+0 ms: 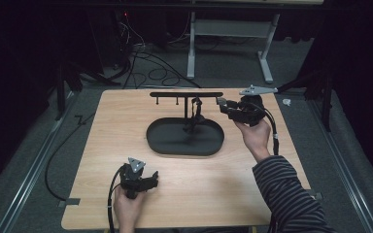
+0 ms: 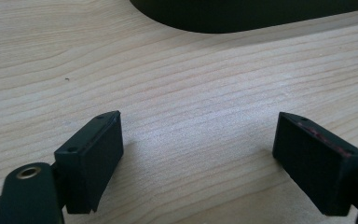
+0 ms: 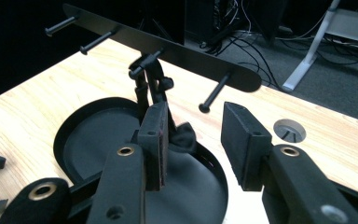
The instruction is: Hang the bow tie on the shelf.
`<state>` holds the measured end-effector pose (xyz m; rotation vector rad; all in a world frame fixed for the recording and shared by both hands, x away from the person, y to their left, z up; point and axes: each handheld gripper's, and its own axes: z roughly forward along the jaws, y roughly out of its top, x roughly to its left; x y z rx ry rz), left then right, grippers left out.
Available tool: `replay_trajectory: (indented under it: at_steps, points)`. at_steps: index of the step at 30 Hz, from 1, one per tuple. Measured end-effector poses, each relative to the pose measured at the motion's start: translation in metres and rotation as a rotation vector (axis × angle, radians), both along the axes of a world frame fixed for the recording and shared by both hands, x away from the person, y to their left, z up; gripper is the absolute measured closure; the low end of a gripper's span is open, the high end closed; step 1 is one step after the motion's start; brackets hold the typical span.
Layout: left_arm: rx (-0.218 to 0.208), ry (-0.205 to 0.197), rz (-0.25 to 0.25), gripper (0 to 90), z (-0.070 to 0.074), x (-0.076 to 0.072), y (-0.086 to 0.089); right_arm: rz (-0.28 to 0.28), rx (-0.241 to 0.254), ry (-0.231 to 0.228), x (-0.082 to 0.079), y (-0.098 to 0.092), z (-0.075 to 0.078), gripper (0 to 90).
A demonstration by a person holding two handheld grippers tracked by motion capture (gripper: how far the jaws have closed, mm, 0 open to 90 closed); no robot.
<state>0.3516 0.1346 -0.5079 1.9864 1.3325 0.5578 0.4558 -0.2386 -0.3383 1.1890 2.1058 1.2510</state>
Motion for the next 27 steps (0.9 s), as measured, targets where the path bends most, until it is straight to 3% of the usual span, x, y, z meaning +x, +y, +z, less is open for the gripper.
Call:
replay_trajectory:
  at_steps: [16, 27]
  points:
    - [-0.001, 0.0, 0.0, 16.3, 0.0, 0.0, 0.0, -0.022, 0.029, -0.001, -0.018, -0.027, -0.008, 59.5]
    - [-0.001, 0.0, 0.0, 16.3, 0.0, 0.0, 0.0, -0.055, 0.052, 0.016, -0.031, -0.049, -0.023, 59.3]
